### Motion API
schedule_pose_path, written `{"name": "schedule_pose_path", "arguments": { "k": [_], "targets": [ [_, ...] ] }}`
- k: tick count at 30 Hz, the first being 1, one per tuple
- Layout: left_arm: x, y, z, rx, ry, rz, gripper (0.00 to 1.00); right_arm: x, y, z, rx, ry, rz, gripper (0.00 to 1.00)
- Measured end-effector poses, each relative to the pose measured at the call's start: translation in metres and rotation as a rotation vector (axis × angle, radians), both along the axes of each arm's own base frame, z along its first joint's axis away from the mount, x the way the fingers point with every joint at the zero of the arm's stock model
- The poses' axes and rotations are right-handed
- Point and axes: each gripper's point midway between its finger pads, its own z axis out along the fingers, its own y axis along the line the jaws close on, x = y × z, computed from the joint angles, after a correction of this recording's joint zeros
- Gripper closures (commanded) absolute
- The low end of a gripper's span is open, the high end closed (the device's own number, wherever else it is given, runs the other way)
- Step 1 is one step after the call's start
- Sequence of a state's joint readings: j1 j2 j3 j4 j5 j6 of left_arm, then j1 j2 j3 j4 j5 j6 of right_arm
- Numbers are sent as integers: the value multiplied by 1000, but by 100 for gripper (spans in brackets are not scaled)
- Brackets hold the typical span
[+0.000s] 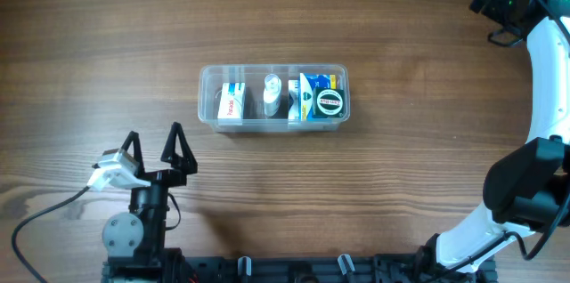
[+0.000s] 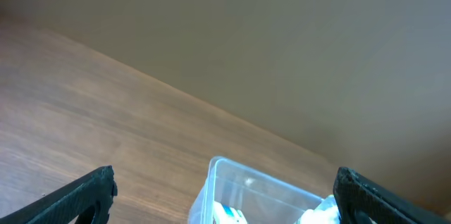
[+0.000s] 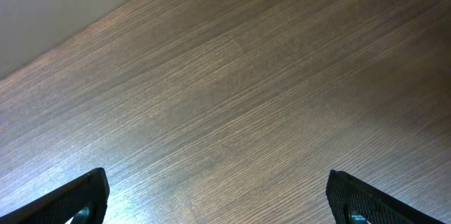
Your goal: Pack container
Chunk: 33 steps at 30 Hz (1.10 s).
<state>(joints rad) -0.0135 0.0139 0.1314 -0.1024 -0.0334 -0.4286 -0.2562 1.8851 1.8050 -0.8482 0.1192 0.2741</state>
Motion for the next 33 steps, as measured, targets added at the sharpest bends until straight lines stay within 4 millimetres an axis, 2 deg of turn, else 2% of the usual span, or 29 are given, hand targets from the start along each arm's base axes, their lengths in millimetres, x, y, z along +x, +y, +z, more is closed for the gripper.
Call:
{"name": "schedule_pose_path", "arguments": {
  "k": [9, 12, 33],
  "targets": [
    [9, 0, -30, 0, 2, 0, 0, 0, 0, 0, 0, 0, 0, 0],
    [8, 0, -51, 2, 87, 0, 0, 0, 0, 0, 0, 0, 0, 0],
    [8, 0, -51, 51, 89, -2, 0, 0, 0, 0, 0, 0, 0, 0]
  ]
}}
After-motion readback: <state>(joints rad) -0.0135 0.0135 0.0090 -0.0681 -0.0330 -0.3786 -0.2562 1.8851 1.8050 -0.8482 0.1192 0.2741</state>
